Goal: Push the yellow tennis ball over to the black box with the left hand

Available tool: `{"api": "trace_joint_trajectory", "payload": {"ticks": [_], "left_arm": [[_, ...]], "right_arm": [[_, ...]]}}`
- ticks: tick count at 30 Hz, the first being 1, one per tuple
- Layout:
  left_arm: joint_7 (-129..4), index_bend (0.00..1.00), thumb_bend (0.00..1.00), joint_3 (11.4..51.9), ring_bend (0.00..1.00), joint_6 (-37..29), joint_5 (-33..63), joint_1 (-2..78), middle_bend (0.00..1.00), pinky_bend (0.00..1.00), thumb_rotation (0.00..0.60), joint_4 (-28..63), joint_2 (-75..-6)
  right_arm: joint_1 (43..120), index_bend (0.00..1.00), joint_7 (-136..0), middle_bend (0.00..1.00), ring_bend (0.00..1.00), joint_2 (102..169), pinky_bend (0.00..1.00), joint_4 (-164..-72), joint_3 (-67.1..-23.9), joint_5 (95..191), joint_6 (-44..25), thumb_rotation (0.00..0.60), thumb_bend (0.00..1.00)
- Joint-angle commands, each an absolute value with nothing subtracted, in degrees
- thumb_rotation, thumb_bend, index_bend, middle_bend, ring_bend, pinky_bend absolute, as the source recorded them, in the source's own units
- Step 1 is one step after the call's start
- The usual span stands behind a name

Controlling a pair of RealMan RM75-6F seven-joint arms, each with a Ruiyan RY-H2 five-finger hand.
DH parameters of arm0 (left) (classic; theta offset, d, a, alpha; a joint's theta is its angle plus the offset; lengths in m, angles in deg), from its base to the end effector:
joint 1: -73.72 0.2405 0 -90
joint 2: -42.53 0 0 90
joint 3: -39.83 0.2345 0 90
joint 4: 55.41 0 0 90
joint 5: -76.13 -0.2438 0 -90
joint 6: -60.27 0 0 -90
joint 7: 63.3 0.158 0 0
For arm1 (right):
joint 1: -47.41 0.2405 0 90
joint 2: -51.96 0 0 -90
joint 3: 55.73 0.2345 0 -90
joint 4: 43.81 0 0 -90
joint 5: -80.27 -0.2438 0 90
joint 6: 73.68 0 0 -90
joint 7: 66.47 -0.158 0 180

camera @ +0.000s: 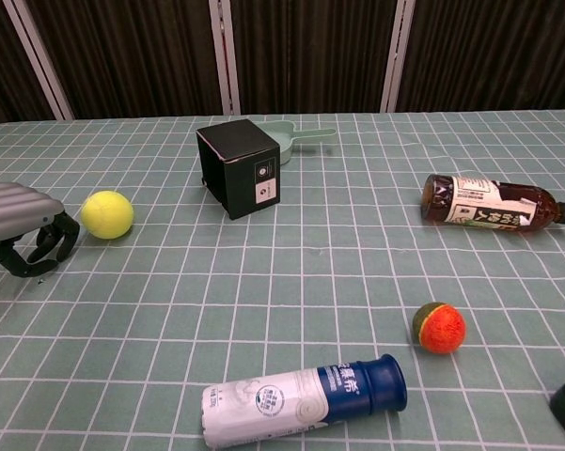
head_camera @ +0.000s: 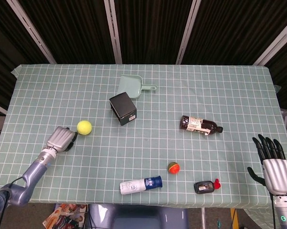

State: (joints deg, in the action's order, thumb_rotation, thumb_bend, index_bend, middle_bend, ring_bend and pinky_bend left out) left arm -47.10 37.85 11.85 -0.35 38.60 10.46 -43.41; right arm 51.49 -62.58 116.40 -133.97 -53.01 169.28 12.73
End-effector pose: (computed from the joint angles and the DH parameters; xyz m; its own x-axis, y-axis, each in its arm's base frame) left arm -0.2736 0.3458 -0.0330 0.7488 0.2846 0.5986 0.6611 -0.3857 -0.6436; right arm -0.3066 -0.1918 0.1207 0.4881 0.0185 0.8726 -0.8714 -0.0461 0.4885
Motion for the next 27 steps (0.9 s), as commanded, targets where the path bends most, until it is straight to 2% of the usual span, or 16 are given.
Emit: {"api": "trace_joint_trajectory", "payload": {"ticks": [1, 13, 27], "left_arm": [[-47.14, 0.51, 0.38, 37.65, 0.43, 12.41, -0.23, 37.99, 0.65, 0.64, 0.600, 9.59, -43.99], [-47.74, 0.49, 0.34, 37.07, 0.42, 12.90, -0.54, 36.20, 0.63, 0.63, 0.600, 6.16, -45.68], [-46.13, 0.49, 0.34, 36.51, 0.41, 14.77, 0.37, 33.97, 0.61, 0.63, 0.600, 5.16, -47.31]], "right_arm": [[51.50, 0.00, -62.79, 0.00, 0.00, 116.36, 0.00, -133.96, -52.92, 169.11, 12.68, 0.600, 0.30], [51.35, 0.00, -63.17, 0.00, 0.00, 116.24, 0.00, -133.58, -52.62, 168.39, 12.72, 0.600, 0.30], [51.69, 0.00, -63.96, 0.00, 0.00, 115.96, 0.00, -133.34, -52.51, 167.59, 11.55, 0.600, 0.30]]}}
